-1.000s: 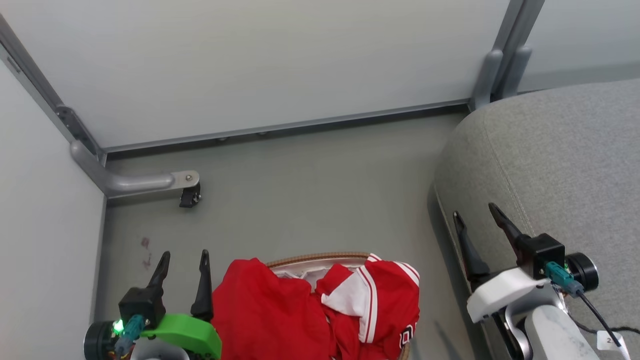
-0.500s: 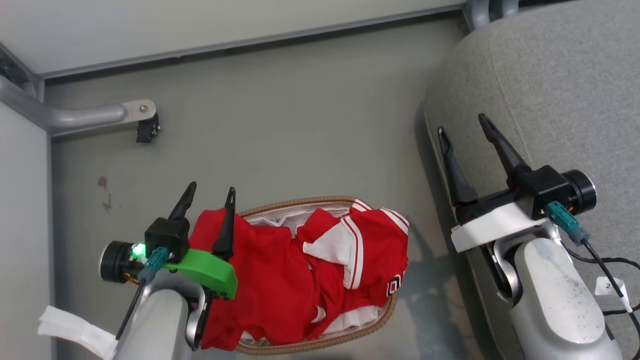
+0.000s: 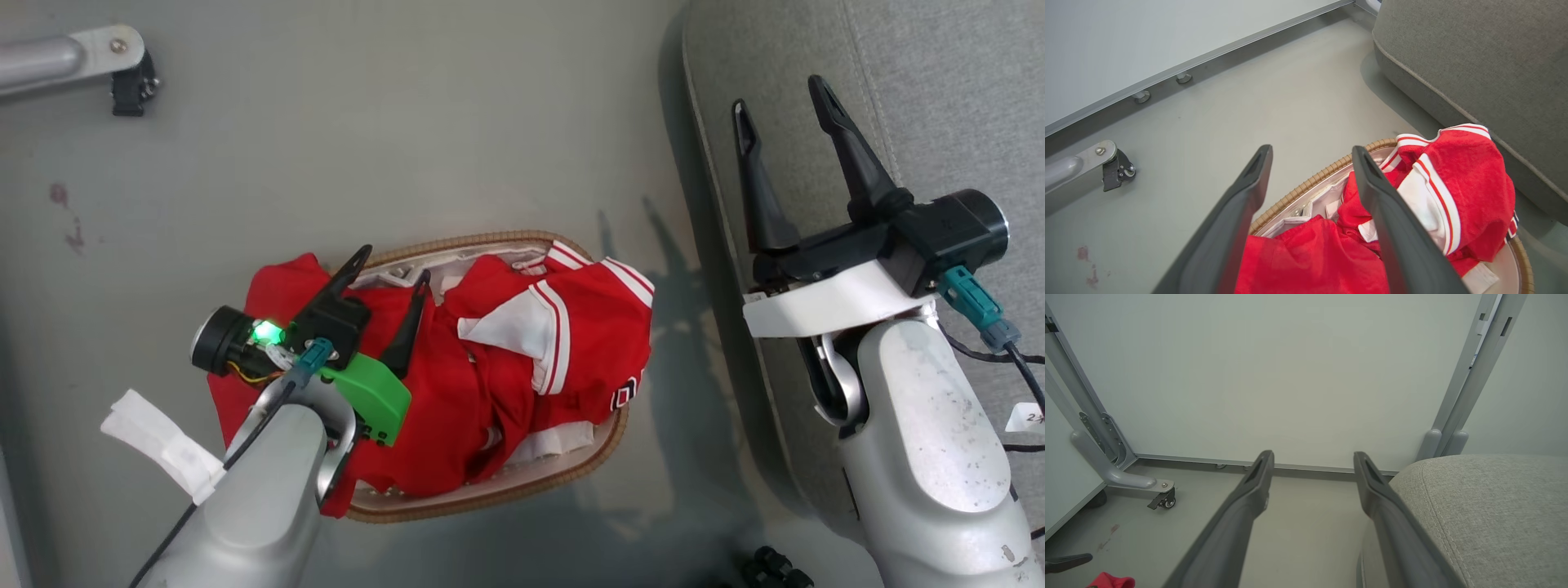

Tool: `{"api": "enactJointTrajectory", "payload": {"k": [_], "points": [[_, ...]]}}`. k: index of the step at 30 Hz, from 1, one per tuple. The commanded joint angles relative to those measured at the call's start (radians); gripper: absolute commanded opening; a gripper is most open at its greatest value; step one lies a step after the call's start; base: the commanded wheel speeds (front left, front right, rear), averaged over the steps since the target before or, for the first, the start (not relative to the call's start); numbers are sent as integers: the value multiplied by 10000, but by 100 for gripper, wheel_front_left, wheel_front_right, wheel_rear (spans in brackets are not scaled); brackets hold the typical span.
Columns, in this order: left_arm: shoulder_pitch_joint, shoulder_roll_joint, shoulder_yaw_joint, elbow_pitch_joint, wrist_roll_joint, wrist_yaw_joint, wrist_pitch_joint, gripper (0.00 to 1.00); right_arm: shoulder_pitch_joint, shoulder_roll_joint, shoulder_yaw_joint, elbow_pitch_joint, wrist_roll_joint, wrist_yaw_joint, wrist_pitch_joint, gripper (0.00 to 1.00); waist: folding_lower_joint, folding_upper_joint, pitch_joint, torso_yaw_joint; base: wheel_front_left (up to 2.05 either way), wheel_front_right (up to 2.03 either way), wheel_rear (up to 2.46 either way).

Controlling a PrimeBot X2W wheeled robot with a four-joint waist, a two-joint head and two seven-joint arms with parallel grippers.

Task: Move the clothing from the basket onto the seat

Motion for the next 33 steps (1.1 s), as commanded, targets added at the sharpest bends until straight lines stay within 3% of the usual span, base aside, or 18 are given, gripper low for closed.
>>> {"api": "enactJointTrajectory", "payload": {"k": [1, 17, 24, 33], "points": [[-340, 146, -93, 140, -39, -15, -10, 100, -182, -21, 52, -105, 116, -6, -48, 100, -1, 0, 968, -381, 0, 0, 0], [-1998, 932, -1821, 2859, 489, 13, -10, 100, -342, -21, 587, -802, 871, -6, -48, 100, -1, 0, 2380, -1093, 0, 0, 0], [-2676, 954, -2200, 4177, 1060, 400, -10, 100, -185, -19, 667, -870, 1038, -6, -48, 100, -1, 0, 2752, -1331, 0, 0, 0], [-3456, 610, -2841, 5810, 1484, 248, 352, 100, -261, -21, 819, -947, 1314, -6, -48, 100, -1, 0, 3090, -1525, 0, 0, 0]]}}
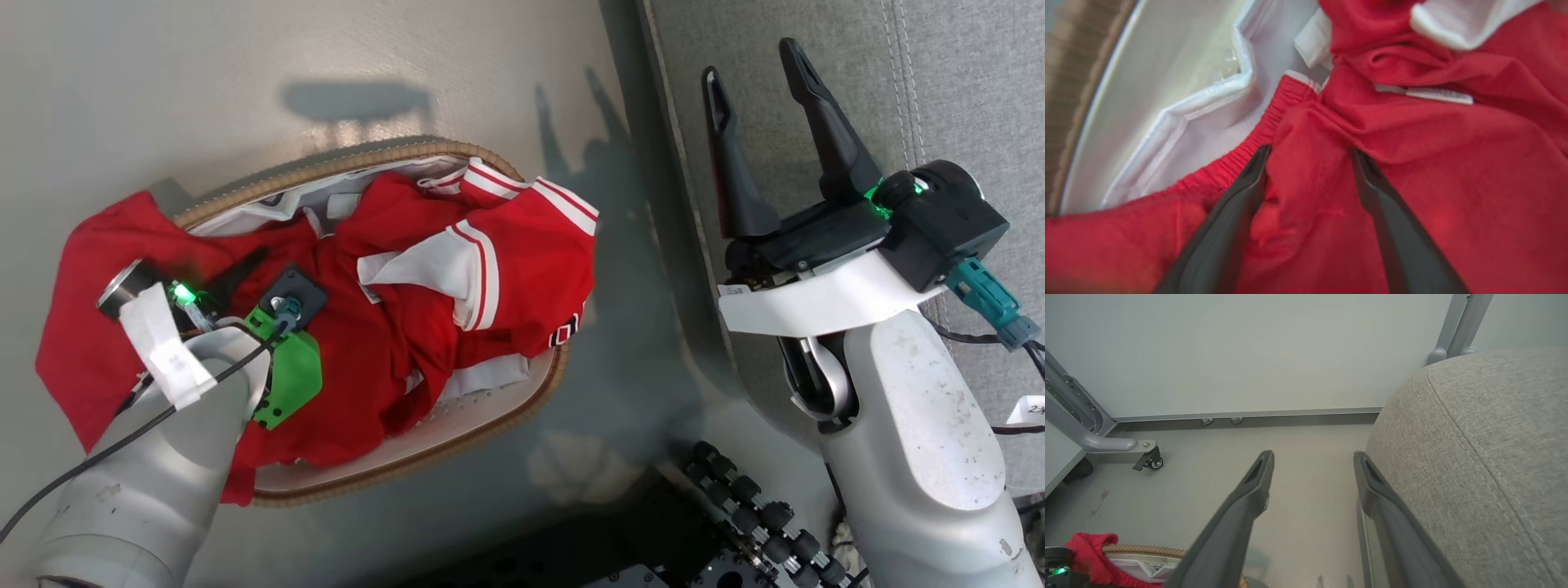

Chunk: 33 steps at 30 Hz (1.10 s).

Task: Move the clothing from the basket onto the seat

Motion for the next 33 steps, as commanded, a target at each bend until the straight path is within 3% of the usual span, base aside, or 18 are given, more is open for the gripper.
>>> {"api": "enactJointTrajectory", "payload": {"k": [1, 9, 10, 11, 12, 20, 33], "points": [[-189, -39, -105, 147, 137, -50, 150, 100, 13, -24, 36, -63, 137, -6, -48, 100, -1, 0, 117, -89, 0, 0, 0], [-256, -30, -368, 541, -44, -200, 888, 100, -124, -19, 138, -147, 285, -6, -48, 100, -1, 0, 342, -209, 0, 0, 0], [-254, 18, -370, 573, -92, -210, 995, 94, -141, -24, 156, -142, 260, -6, -48, 100, -1, 0, 352, -227, 0, 0, 0], [-240, 36, -390, 584, -104, -225, 1010, 63, -147, -24, 163, -140, 251, -6, -48, 100, -1, 0, 351, -240, 0, 0, 0], [-214, 36, -419, 597, -123, -244, 966, 0, -150, -24, 161, -134, 253, -6, -48, 100, -1, 0, 337, -243, 0, 0, 0], [123, -389, -347, 603, -575, -217, 307, 0, -119, -25, 90, 198, 149, -6, -48, 100, -1, 0, -300, -120, 0, 0, 0], [1856, -1234, 501, -296, -1889, -16, -292, 0, 913, -31, -110, 1168, -319, -7, -48, 100, -1, 0, -3517, 508, 0, 0, 0]]}}
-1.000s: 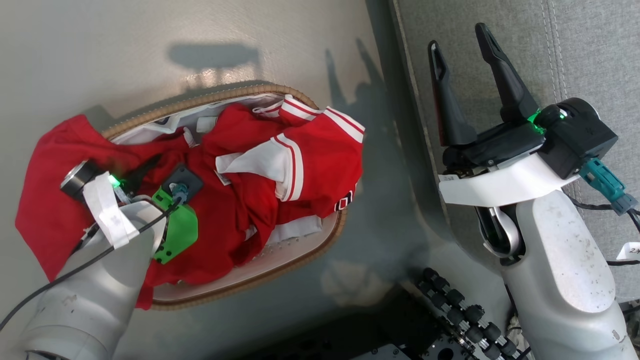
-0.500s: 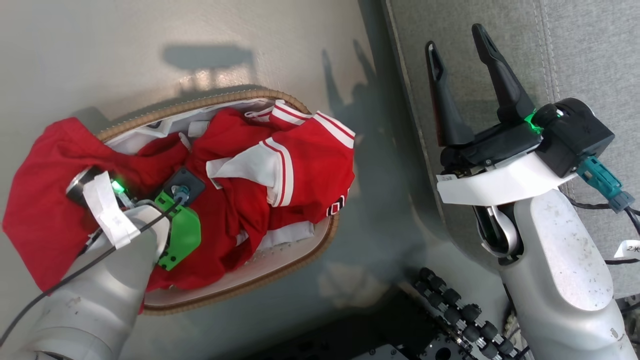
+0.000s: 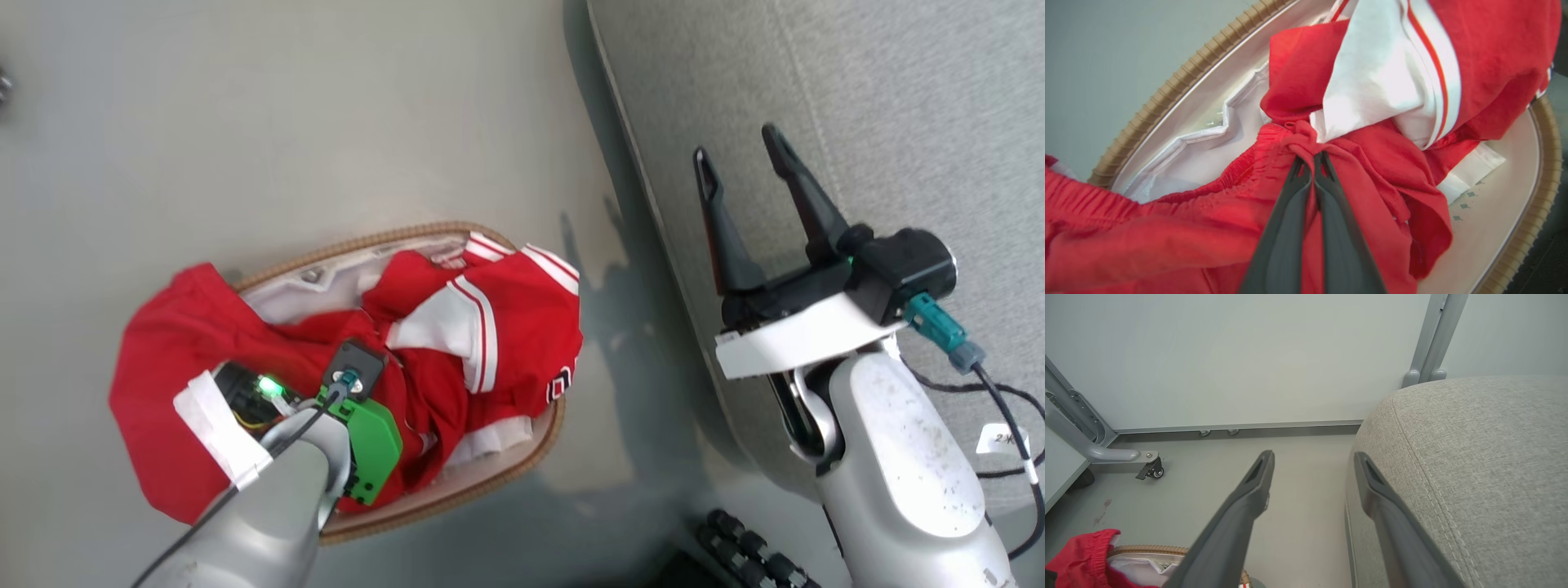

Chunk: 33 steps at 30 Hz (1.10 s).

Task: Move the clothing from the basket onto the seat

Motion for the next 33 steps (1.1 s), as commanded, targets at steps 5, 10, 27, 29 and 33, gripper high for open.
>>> {"api": "enactJointTrajectory", "payload": {"k": [5, 10, 27, 29, 33], "points": [[1078, -53, 429, -1060, -417, 193, -32, 0, 656, -43, -158, 359, -323, -7, -48, 100, 0, 0, -2449, 854, 0, 0, 0], [1927, -128, 902, -2216, -672, 281, -25, 0, 1163, -44, -301, 585, -472, -7, -48, 100, 0, 0, -3417, 1269, 0, 0, 0], [3678, -318, 2849, -6904, -418, 20, -27, 0, 2323, -41, -380, 915, -548, -7, -48, 100, 0, 0, -4885, 2154, 0, 0, 0], [3715, -374, 2970, -7458, -379, -49, -26, 0, 2422, -44, -363, 979, -569, -7, -48, 100, 0, 0, -5014, 2208, 0, 0, 0], [3677, -460, 3138, -8530, -383, -141, -27, 0, 2600, -43, -309, 1078, -557, -7, -48, 100, 0, 0, -5248, 2264, 0, 0, 0]]}}
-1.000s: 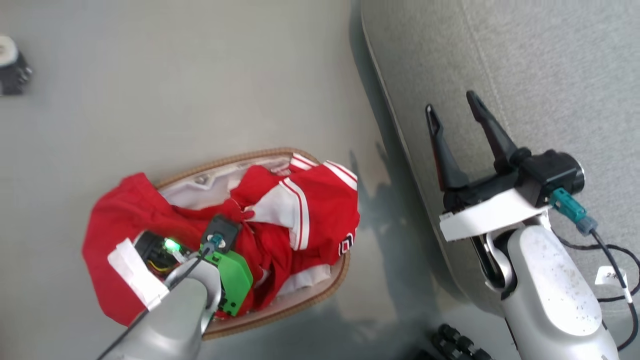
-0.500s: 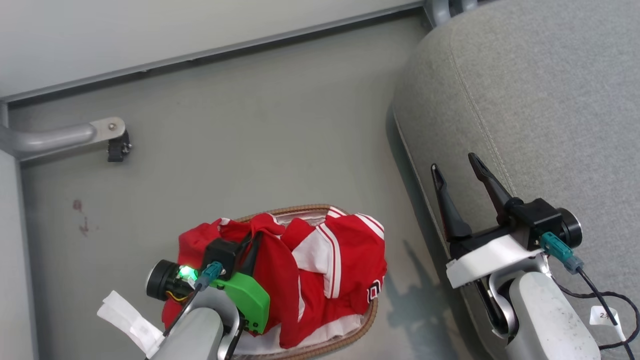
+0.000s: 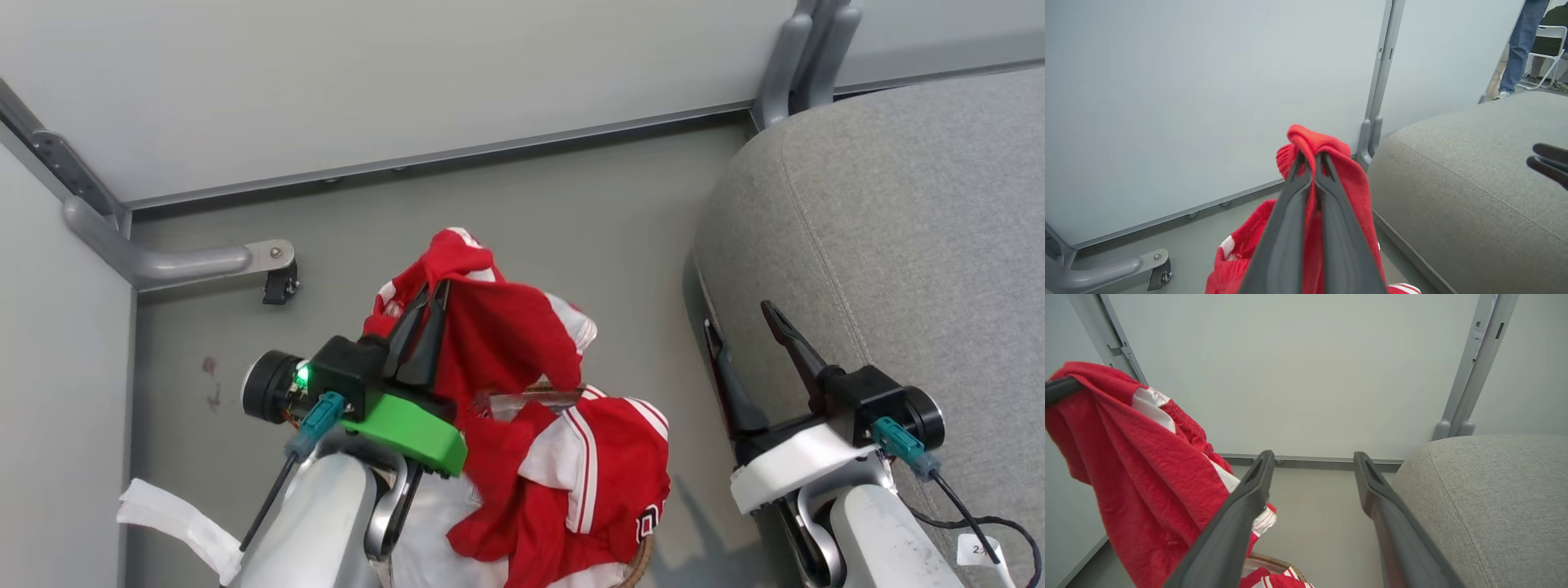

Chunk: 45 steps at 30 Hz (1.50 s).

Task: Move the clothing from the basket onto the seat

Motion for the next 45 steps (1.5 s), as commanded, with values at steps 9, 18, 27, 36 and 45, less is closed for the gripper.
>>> {"api": "enactJointTrajectory", "payload": {"k": [9, 18, 27, 36, 45], "points": [[-161, -108, 67, -1845, -411, -140, -10, 0, 489, -41, 217, 265, 61, -7, -48, 100, 1, 0, -778, 77, 0, 0, 0], [-245, -126, -210, -2642, -959, -54, -9, 0, 917, -41, 674, 535, 23, -7, -48, 100, 1, 0, -1316, 56, 0, 0, 0], [-82, -128, -380, -2613, -1063, 46, -9, 0, 304, -869, 3191, -16, 541, -10, -48, 100, 1, 0, -1361, 206, 0, 0, 0], [-274, -129, -637, -2644, -1293, 7, -9, 0, -1497, -1308, 4065, -141, 99, -10, -48, 100, 1, 0, -1113, 432, 0, 0, 0], [-480, -128, -1091, -2659, -1508, -25, -9, 0, -2295, -776, 4290, 943, -520, -10, -48, 100, 1, 0, -1006, 754, 0, 0, 0]]}}
